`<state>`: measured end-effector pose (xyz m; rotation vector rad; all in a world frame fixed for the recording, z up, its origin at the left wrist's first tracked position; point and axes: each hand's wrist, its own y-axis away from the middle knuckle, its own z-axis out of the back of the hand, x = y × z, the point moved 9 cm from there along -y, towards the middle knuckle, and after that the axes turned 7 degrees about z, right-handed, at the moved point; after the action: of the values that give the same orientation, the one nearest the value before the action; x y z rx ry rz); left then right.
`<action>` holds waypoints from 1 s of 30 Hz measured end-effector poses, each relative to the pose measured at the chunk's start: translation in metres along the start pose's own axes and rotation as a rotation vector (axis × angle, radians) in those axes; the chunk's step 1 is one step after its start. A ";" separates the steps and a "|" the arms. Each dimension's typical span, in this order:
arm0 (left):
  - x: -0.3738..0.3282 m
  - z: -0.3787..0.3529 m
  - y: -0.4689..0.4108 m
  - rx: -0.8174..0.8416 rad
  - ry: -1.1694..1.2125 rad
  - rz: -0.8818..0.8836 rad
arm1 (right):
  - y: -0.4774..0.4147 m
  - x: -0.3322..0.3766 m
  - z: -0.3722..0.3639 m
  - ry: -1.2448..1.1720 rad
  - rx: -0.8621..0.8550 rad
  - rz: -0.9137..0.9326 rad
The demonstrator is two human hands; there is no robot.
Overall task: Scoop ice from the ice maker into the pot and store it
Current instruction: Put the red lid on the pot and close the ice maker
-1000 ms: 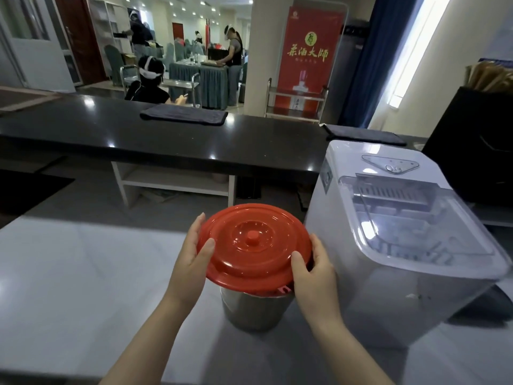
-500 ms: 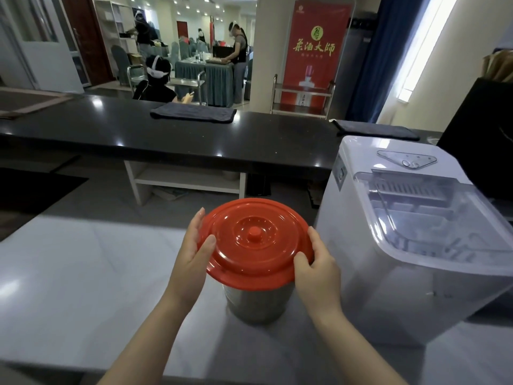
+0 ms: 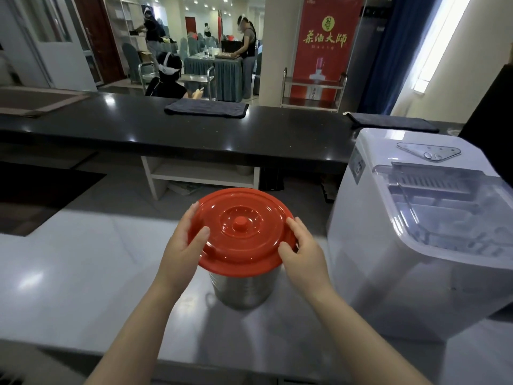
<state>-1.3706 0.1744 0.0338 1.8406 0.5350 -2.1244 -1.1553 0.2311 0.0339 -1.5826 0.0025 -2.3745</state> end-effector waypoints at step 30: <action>-0.091 -0.167 0.109 0.038 -0.084 -0.256 | 0.069 0.047 0.192 0.187 -0.036 0.650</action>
<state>-1.1610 0.1496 0.0931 1.7748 0.7508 -2.3782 -0.9824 0.1839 0.1415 -1.1309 0.5179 -1.9880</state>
